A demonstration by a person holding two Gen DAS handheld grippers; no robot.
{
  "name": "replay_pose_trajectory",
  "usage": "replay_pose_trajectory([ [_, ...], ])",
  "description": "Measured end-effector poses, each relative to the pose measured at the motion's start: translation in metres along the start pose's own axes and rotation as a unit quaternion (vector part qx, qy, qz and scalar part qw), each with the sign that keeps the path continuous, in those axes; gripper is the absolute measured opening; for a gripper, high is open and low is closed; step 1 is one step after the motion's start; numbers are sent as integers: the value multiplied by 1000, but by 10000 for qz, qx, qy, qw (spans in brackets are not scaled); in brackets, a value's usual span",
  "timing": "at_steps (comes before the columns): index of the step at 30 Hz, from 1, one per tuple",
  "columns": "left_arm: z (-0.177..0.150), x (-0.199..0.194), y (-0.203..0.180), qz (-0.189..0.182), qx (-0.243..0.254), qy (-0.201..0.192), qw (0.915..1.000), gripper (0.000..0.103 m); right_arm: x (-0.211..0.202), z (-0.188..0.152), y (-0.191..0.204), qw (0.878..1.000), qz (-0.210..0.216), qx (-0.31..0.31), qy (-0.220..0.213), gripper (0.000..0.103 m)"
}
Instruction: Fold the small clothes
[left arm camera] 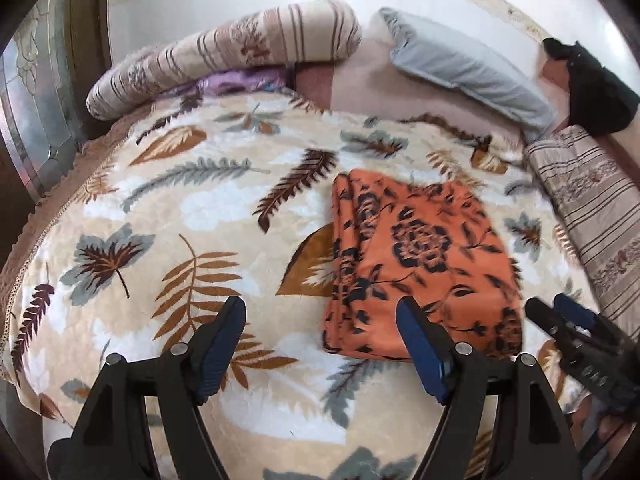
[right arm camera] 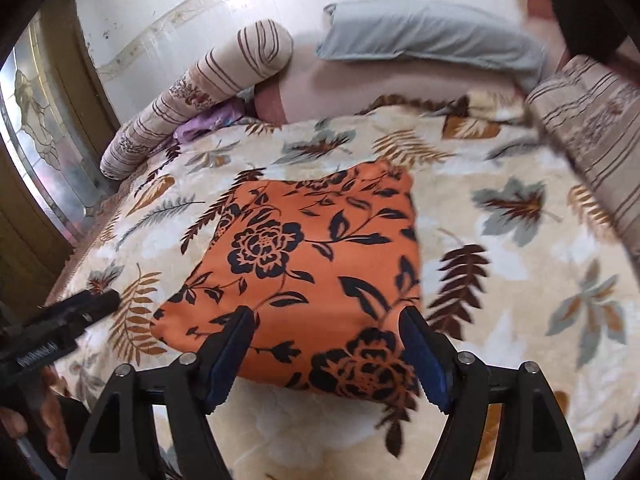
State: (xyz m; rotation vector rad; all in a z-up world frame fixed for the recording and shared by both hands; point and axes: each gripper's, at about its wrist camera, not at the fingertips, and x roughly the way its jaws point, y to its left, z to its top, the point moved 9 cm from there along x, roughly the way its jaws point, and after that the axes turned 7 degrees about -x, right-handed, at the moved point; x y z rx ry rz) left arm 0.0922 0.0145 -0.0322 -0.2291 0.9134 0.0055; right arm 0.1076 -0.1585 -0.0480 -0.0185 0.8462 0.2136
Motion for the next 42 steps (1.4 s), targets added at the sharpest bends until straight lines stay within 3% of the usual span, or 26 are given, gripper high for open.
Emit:
replay_pose_trajectory([
  [5,-2,-43,-25,-82,162,-403,9990,89,-39,-5,-11,9992,-237,52,-306,78],
  [7,-5,-61,-35,-94,203,-606,9979,100,-50,-5,-15,9985,-346,40,-426,82],
  [9,-9,-69,-44,-106,225,-715,9971,102,-54,-6,-18,9984,-413,-53,-390,87],
  [12,-15,-56,-49,-35,266,-606,9978,102,-51,-14,-19,9984,-508,-197,-153,88],
  [16,-24,-22,-37,438,369,-148,9982,102,-42,-32,-20,9978,-565,-296,185,90],
  [21,-29,-12,-28,621,383,-108,9973,102,-37,-45,-19,9973,-578,-312,338,93],
  [42,-15,-17,-45,240,449,-249,9984,102,-37,-35,-10,9971,-526,-454,306,93],
])
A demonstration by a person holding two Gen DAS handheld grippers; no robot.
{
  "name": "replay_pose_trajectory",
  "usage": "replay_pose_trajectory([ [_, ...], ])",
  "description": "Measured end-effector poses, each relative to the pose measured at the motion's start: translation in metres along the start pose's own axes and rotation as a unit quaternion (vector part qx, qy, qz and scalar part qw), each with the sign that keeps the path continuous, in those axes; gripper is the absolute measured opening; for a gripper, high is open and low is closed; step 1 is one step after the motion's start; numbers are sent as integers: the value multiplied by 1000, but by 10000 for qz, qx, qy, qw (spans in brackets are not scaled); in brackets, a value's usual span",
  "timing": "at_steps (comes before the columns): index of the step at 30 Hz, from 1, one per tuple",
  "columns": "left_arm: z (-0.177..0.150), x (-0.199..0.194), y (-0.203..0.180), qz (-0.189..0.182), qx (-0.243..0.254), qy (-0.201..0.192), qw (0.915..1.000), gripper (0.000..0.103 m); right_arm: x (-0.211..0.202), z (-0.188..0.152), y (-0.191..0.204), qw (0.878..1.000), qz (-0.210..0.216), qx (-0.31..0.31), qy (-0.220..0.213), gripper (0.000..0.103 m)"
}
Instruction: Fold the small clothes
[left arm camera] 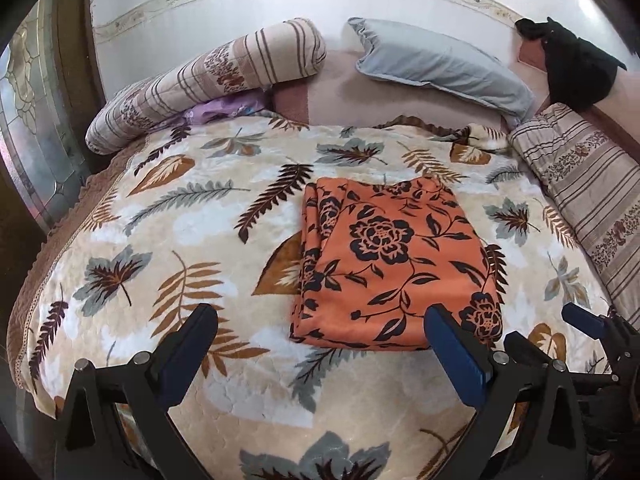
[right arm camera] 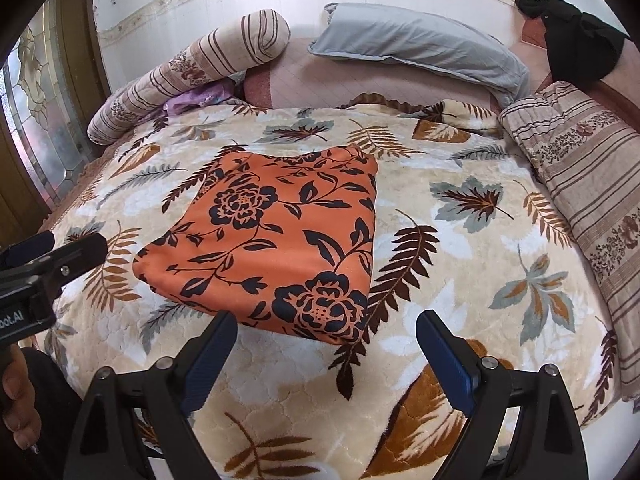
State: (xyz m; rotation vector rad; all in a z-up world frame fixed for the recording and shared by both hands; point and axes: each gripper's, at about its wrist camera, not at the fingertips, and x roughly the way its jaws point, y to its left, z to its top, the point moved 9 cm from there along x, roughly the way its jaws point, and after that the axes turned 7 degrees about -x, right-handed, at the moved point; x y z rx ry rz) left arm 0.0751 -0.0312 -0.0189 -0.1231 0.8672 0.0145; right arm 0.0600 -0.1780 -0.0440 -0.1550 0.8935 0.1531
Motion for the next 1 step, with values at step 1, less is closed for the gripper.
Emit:
replay_pose_trajectory([
  [1,0,0,-1,-17,6,9,10000,102,0,0,0,10000,-1,3,3,93],
])
